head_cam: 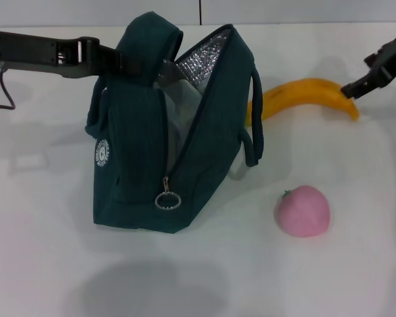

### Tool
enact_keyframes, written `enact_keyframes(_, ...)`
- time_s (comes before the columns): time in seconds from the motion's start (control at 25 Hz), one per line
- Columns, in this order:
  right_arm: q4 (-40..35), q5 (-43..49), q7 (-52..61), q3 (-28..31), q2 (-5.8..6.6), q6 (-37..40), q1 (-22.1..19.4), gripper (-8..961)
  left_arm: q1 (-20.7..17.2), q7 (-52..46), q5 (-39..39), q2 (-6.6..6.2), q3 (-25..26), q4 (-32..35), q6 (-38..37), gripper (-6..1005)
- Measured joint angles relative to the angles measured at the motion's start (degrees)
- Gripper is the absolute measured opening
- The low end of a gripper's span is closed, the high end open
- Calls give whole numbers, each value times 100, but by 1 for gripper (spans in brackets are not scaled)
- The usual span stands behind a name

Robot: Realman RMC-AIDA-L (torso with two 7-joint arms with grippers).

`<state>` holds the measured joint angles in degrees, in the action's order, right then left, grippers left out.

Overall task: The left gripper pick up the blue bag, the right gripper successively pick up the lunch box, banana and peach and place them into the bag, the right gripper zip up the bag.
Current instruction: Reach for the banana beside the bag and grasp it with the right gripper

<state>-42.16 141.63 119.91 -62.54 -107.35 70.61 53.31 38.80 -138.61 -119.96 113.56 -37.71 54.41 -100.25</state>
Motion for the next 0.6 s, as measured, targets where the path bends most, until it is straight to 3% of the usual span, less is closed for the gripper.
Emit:
enact_keyframes(0.16, 371, 28, -139, -18, -135, -454, 44, 870, 2, 14, -2, 2, 0, 0, -2, 36)
enact_keyframes(0.6, 1164, -7, -376, -33, -310, -1478, 145, 869, 20, 54, -7, 8, -8, -19, 10, 36)
